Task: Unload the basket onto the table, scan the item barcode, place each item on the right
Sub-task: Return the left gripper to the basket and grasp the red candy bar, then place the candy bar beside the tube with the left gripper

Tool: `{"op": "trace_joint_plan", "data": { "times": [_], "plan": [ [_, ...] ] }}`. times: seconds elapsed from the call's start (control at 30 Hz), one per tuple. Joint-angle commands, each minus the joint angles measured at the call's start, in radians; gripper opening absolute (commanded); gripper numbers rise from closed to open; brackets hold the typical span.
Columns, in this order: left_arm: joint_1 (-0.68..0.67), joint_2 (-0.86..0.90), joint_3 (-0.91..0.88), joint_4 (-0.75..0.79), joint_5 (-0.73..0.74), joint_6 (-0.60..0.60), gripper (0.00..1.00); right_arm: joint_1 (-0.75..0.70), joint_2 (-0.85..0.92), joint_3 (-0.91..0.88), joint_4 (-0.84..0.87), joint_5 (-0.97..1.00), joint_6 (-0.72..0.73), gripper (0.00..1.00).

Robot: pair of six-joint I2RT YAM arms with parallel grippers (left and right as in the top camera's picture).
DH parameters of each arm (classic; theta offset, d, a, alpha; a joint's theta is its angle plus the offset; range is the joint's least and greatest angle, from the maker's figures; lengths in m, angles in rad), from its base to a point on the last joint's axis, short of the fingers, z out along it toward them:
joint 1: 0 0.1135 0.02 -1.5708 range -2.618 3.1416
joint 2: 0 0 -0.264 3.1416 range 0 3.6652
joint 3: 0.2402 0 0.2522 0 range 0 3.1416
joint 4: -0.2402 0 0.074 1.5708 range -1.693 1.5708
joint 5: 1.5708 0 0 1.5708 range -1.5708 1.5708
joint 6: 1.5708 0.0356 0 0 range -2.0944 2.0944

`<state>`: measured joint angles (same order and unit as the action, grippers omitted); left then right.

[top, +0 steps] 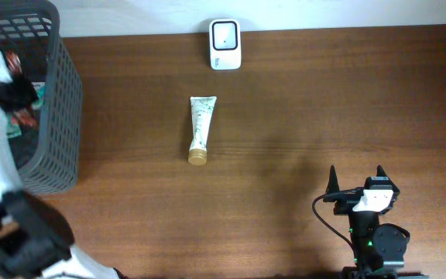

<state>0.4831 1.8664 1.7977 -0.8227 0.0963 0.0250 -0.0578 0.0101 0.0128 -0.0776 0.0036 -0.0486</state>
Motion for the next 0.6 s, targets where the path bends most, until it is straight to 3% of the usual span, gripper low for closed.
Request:
{"op": "trace_joint_plan", "data": {
  "times": [0.0,0.37,0.47,0.57],
  "plan": [
    [0.003,-0.160,0.028,0.015,0.238,-0.014,0.00,0.005,-0.006,-0.007,-0.004,0.008,0.001,0.99],
    [0.003,-0.336,0.029,0.138,0.424,-0.119,0.00,0.005,-0.006,-0.007,-0.004,0.008,0.001,0.99],
    [0.003,-0.401,0.029,0.192,0.499,-0.273,0.00,0.005,-0.006,-0.007,-0.004,0.008,0.001,0.99],
    [-0.004,-0.462,0.029,0.237,0.626,-0.536,0.00,0.005,-0.006,-0.007,-0.004,0.008,0.001,0.99]
  ]
}}
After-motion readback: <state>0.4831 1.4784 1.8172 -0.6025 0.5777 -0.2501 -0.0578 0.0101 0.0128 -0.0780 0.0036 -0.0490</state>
